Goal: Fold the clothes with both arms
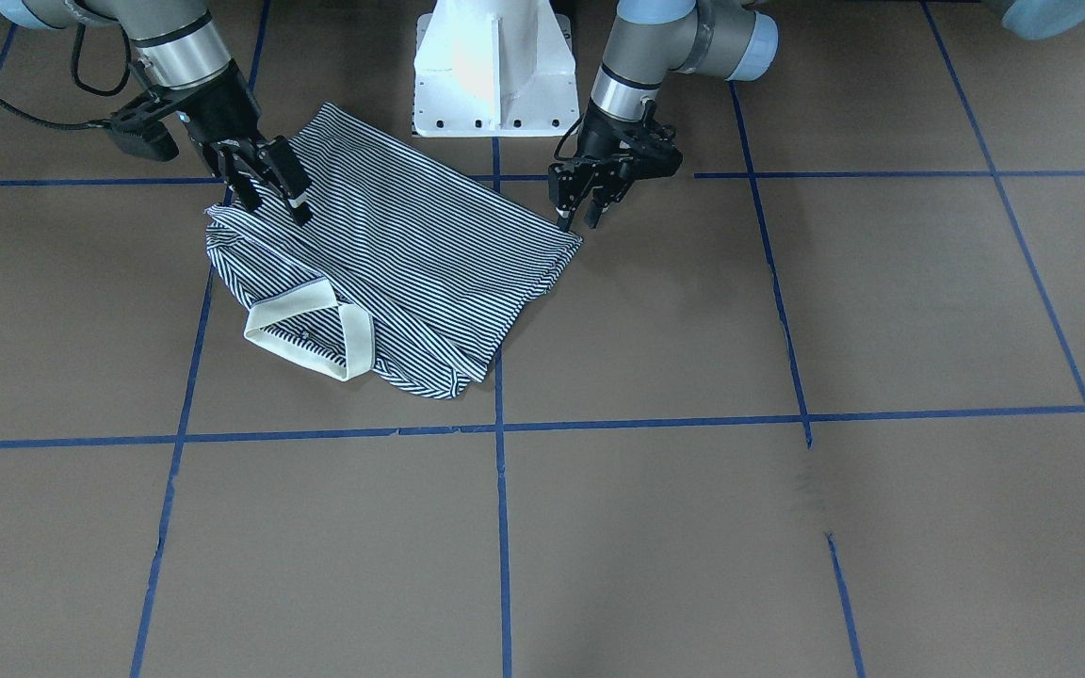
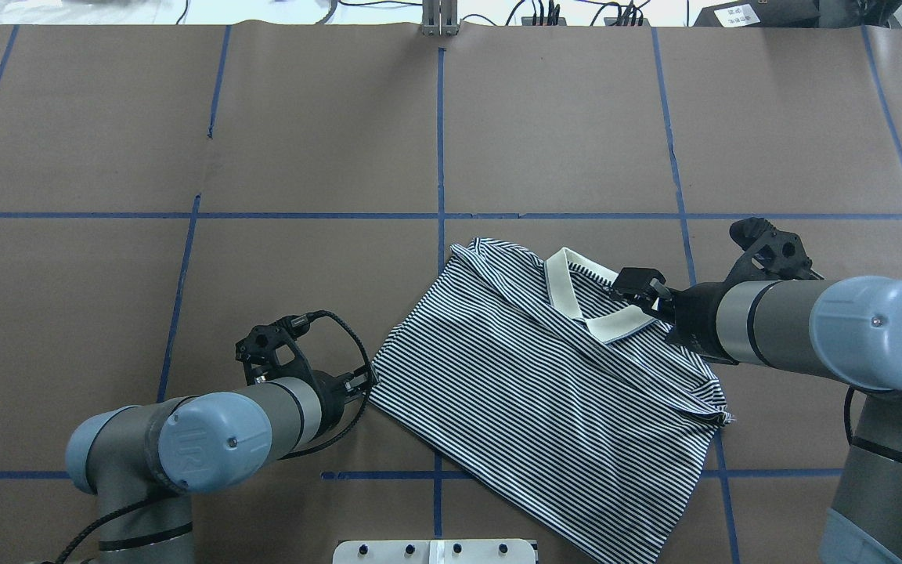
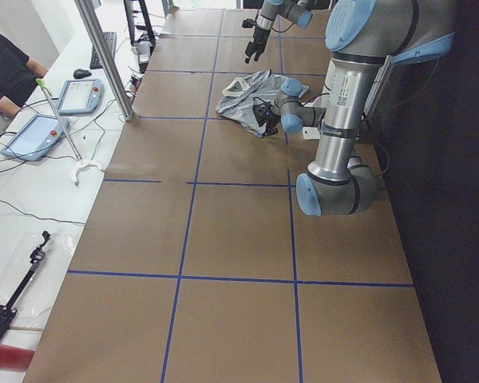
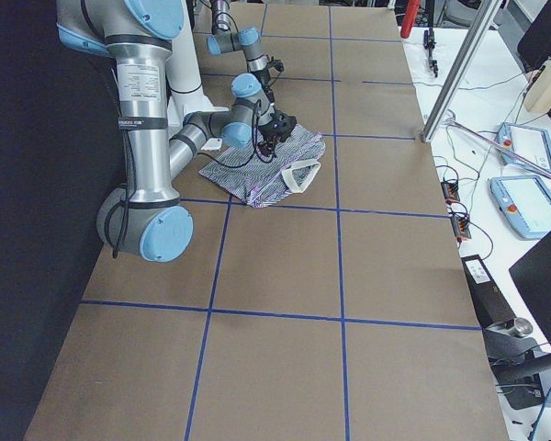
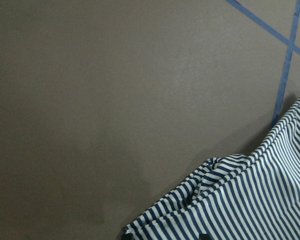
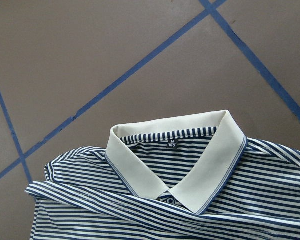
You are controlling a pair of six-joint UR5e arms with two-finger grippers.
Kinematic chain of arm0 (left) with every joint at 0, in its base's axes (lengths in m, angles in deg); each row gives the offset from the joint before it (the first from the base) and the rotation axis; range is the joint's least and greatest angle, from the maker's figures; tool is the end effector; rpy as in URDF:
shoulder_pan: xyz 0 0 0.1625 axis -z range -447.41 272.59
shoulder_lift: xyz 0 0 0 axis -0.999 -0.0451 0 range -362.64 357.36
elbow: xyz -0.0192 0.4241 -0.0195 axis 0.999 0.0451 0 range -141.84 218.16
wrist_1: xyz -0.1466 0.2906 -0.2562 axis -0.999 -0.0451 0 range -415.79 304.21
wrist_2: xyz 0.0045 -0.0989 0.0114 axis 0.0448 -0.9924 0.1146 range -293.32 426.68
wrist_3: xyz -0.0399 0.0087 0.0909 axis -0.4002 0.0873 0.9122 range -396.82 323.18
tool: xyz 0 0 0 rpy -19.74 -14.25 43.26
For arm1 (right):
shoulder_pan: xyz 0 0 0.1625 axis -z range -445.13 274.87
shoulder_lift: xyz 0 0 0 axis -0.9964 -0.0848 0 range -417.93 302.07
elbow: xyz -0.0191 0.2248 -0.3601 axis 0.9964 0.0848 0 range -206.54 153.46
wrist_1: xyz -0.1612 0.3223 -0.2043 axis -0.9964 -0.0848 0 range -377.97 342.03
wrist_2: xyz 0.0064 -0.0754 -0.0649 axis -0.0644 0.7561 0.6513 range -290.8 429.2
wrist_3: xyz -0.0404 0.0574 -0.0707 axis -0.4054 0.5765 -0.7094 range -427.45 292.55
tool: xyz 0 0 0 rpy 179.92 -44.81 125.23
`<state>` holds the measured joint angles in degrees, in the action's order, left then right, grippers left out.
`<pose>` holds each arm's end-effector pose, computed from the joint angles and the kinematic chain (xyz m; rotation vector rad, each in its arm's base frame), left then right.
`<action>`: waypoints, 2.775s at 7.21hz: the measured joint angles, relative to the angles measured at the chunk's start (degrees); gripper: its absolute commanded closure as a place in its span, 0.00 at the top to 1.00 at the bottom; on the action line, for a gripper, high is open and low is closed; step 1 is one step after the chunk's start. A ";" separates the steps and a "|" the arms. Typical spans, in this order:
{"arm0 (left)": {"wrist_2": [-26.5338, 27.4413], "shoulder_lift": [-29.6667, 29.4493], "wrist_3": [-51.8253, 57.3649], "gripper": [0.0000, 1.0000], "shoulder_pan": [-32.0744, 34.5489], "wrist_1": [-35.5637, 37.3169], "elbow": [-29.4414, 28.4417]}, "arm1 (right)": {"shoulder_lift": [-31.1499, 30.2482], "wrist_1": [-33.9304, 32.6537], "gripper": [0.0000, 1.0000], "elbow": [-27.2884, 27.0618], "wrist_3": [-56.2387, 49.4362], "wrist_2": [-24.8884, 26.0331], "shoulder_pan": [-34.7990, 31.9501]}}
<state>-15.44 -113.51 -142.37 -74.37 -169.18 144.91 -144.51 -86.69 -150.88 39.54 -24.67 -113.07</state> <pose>0.5481 -0.2779 0.2808 0.1024 1.0792 -0.5232 -0.3577 -0.3329 0.3121 0.0379 -1.0537 0.6771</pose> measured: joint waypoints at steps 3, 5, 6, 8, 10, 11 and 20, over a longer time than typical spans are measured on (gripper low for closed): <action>0.03 -1.29 0.11 0.53 -0.26 0.25 -1.97 | 0.24 0.04 1.00 1.18 -0.03 -0.08 0.04; 0.03 -1.74 0.19 0.52 -0.28 0.42 -2.69 | 0.25 0.07 1.00 1.52 -0.09 0.04 0.02; 0.03 -1.77 0.22 0.51 -0.27 0.45 -2.91 | 0.19 0.07 1.00 1.77 -0.09 0.19 0.00; 0.03 -1.80 0.25 0.49 -0.18 0.46 -3.19 | 0.12 0.07 1.00 2.11 -0.04 0.41 -0.01; 0.03 -1.80 0.26 0.31 -0.07 0.46 -3.33 | 0.07 0.05 1.00 2.16 -0.03 0.52 -0.01; 0.03 -1.83 0.20 0.14 -0.02 0.46 -3.44 | 0.01 0.04 1.00 2.17 -0.03 0.53 -0.01; -2.83 -4.82 16.93 0.00 15.75 2.25 -4.19 | -0.11 -0.02 1.00 1.54 -0.03 0.46 -0.34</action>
<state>-18.27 -118.33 -125.44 -58.62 -166.93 140.71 -144.62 -86.70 -149.34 39.52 -24.21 -113.41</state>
